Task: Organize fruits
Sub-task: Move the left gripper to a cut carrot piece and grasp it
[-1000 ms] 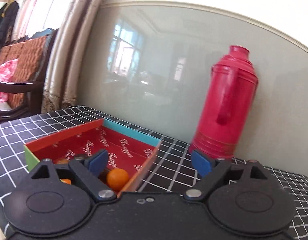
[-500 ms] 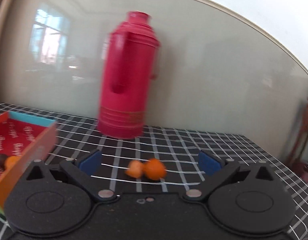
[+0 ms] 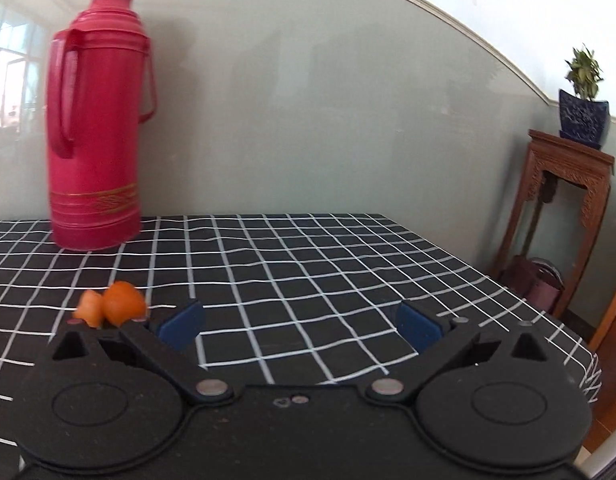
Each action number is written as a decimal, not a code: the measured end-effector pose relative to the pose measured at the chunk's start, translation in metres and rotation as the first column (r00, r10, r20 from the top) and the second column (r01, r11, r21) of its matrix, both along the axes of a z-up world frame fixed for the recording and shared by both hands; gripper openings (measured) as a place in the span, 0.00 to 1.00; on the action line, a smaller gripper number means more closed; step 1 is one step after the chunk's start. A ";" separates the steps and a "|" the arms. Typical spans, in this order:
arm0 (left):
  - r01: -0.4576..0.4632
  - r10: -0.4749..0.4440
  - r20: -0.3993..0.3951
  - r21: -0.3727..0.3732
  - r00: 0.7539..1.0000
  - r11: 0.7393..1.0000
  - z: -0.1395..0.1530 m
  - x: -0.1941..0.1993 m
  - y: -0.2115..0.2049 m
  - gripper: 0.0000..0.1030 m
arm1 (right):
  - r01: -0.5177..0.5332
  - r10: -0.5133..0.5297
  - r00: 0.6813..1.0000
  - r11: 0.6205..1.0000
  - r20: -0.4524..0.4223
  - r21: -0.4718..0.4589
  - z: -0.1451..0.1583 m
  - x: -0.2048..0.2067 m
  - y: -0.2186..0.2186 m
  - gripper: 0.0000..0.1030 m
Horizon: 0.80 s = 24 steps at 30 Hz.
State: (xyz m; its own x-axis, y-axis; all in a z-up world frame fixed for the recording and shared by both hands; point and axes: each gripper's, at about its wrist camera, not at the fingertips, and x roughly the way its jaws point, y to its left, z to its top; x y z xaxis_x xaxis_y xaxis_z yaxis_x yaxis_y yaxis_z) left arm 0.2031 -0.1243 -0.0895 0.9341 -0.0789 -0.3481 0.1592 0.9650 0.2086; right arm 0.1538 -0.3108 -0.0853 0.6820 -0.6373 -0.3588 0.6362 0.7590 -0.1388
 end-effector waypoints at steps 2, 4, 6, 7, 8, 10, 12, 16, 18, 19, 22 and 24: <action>0.038 -0.037 -0.012 0.025 0.999 0.999 -0.004 0.006 -0.018 1.00 | 0.016 -0.016 1.000 1.000 0.001 -0.001 -0.001 -0.005 -0.007 0.94; 0.071 -0.069 -0.033 0.044 0.997 0.997 -0.008 0.011 -0.035 1.00 | 0.024 -0.024 1.000 1.000 0.005 0.004 -0.002 -0.008 -0.013 0.94; 0.103 -0.101 -0.060 0.043 0.993 0.994 -0.011 0.019 -0.047 0.99 | 0.026 -0.026 1.000 1.000 0.007 0.010 -0.001 -0.010 -0.018 0.94; 0.115 -0.112 -0.069 0.045 0.991 0.992 -0.012 0.022 -0.054 0.99 | 0.029 -0.029 1.000 1.000 0.008 0.012 -0.001 -0.010 -0.020 0.94; 0.125 -0.121 -0.075 0.049 0.990 0.991 -0.013 0.025 -0.058 0.99 | 0.030 -0.031 0.999 0.999 0.011 0.013 -0.001 -0.011 -0.024 0.94; 0.148 -0.144 -0.081 0.052 0.986 0.988 -0.014 0.030 -0.067 0.99 | 0.031 -0.031 0.999 0.999 0.014 0.017 -0.001 -0.013 -0.027 0.94; 0.169 -0.164 -0.087 0.059 0.983 0.984 -0.015 0.036 -0.075 0.90 | 0.031 -0.031 0.999 0.999 0.021 0.032 -0.001 -0.015 -0.035 0.94; 0.195 -0.185 -0.125 0.067 0.975 0.979 -0.021 0.052 -0.092 0.84 | 0.027 -0.030 0.999 0.998 0.041 0.054 0.002 -0.019 -0.040 0.94; 0.214 -0.203 -0.133 0.074 0.970 0.974 -0.024 0.057 -0.099 0.81 | 0.024 -0.026 0.999 0.998 0.045 0.055 0.003 -0.020 -0.040 0.94; 0.224 -0.212 -0.137 0.080 0.968 0.971 -0.025 0.058 -0.103 0.80 | 0.021 -0.023 0.999 0.998 0.048 0.057 0.004 -0.020 -0.040 0.94; 0.256 -0.241 -0.157 0.088 0.958 0.963 -0.030 0.064 -0.113 0.77 | 0.013 -0.017 0.998 0.998 0.056 0.065 0.005 -0.021 -0.041 0.94; 0.273 -0.255 -0.168 0.091 0.952 0.958 -0.034 0.067 -0.118 0.74 | 0.006 -0.010 0.998 0.998 0.062 0.068 0.006 -0.021 -0.040 0.94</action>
